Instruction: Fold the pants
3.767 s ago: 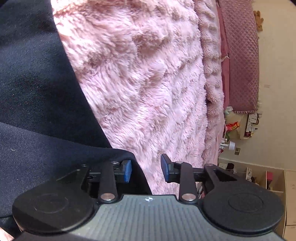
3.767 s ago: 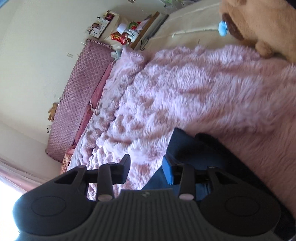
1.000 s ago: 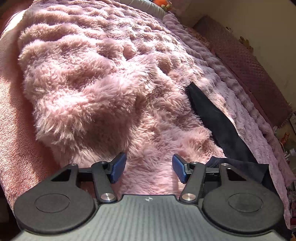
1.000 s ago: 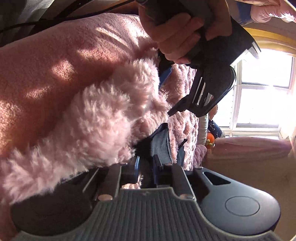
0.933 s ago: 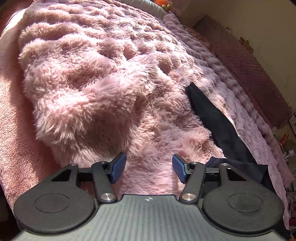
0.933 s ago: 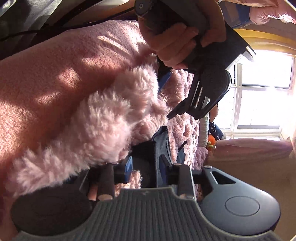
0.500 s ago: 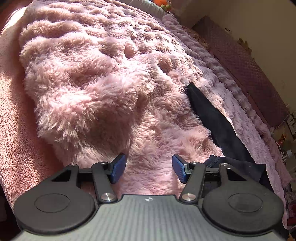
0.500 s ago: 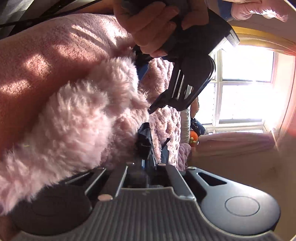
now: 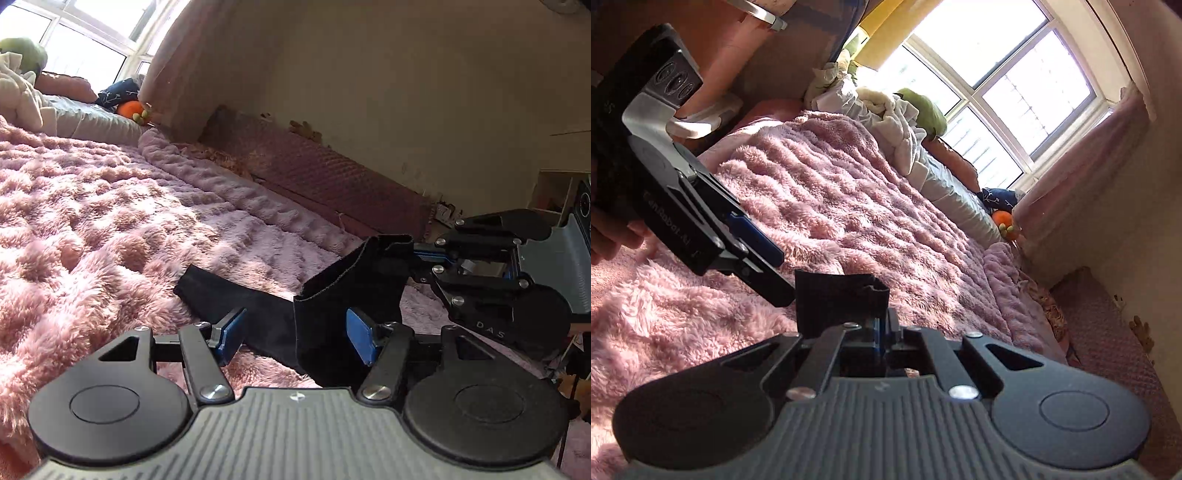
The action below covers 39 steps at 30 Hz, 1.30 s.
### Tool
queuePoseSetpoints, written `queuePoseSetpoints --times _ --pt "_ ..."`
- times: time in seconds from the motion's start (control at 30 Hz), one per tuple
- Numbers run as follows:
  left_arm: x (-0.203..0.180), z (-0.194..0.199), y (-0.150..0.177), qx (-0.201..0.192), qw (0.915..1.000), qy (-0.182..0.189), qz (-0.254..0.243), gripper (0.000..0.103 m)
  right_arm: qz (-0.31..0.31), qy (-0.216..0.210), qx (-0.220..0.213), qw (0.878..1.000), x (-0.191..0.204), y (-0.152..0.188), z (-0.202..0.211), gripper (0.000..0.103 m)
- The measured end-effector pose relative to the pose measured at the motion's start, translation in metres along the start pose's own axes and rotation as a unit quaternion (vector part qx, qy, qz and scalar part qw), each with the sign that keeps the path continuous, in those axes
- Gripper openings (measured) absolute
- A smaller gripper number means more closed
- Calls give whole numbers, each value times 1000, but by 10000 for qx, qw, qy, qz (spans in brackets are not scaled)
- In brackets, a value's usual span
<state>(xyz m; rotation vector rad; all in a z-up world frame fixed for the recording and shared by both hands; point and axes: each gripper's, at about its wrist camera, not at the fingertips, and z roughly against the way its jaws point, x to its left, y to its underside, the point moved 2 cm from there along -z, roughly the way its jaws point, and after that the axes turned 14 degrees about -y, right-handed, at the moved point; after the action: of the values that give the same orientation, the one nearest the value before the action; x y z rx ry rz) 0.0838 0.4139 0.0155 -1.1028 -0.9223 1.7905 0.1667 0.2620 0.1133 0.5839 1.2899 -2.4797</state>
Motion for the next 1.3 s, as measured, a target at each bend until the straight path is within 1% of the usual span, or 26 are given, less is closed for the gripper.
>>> queuePoseSetpoints --times 0.07,0.13,0.2,0.23,0.33,0.4,0.43,0.47,0.5,0.53,0.57,0.7,0.73,0.8,0.83,0.87,0.93,0.97,1.0,1.07,1.1,1.13,1.2,1.23,1.27,1.3 --pt "-14 -8 0 40 9998 134 -140 74 -34 -109 -29 9999 -20 -7 8 0" --pt "-23 -21 2 168 9996 100 -185 74 -170 -250 -85 9995 -41 -18 19 0" --pt "-28 -33 3 286 9994 170 -98 74 -260 -447 -146 9986 -58 -28 25 0" --pt "-32 -37 2 293 9991 299 -22 74 -278 -561 -178 9979 -67 -34 26 0" --pt "-45 -40 -4 139 9967 789 107 74 -290 -837 -251 9958 -87 -52 23 0" --pt "-52 -46 -9 12 9964 844 102 74 -322 -895 -274 9951 -97 -58 20 0" --pt "-53 -52 -11 5 9974 711 124 72 -323 -935 -275 9947 -102 -61 17 0" --pt "-52 -59 -12 31 9983 558 193 57 -321 -958 -281 9945 -106 -61 12 0" --pt "-48 -65 -12 77 9987 376 336 47 -340 -991 -292 9941 -110 -61 9 0" --pt "-41 -73 -12 161 9981 210 554 20 -393 -1026 -319 9934 -114 -61 4 0" --pt "-33 -79 -12 253 9964 131 797 0 -484 -1053 -352 9926 -120 -61 -1 0" --pt "2 -87 -10 343 9858 -29 1641 0 -587 -969 -406 9927 -139 -59 -24 0" --pt "11 -84 -9 365 9813 15 1887 0 -640 -1018 -400 9919 -144 -58 -32 0" --pt "28 -79 -7 392 9711 255 2340 0 -816 -1187 -438 9886 -153 -57 -49 0" --pt "34 -79 -5 402 9674 334 2478 0 -910 -1305 -473 9861 -157 -58 -56 0" --pt "42 -80 -3 436 9656 276 2549 0 -1005 -1434 -542 9831 -159 -59 -62 0" --pt "51 -86 -5 437 9666 -78 2524 2 -1054 -1704 -683 9773 -160 -64 -68 0" --pt "55 -86 -6 367 9661 -13 2555 5 -1030 -1827 -738 9750 -159 -67 -68 0" --pt "59 -86 -8 311 9648 232 2601 9 -1018 -1920 -769 9731 -158 -68 -68 0" --pt "61 -84 -10 257 9627 733 2593 37 -1075 -1997 -801 9706 -160 -69 -67 0" --pt "57 -83 -12 249 9631 828 2550 40 -1185 -2045 -803 9683 -163 -68 -66 0" --pt "56 -84 -12 261 9624 888 2553 41 -1246 -2114 -799 9661 -164 -68 -65 0" --pt "55 -89 -11 292 9570 1141 2650 41 -1123 -2120 -785 9676 -161 -70 -62 0" --pt "56 -89 -11 334 9557 1236 2649 43 -1082 -2115 -779 9682 -160 -70 -60 0" --pt "56 -87 -12 347 9573 1235 2591 47 -1106 -2090 -782 9685 -160 -70 -58 0" --pt "55 -83 -12 317 9601 1219 2497 48 -1135 -2049 -789 9690 -162 -69 -56 0"
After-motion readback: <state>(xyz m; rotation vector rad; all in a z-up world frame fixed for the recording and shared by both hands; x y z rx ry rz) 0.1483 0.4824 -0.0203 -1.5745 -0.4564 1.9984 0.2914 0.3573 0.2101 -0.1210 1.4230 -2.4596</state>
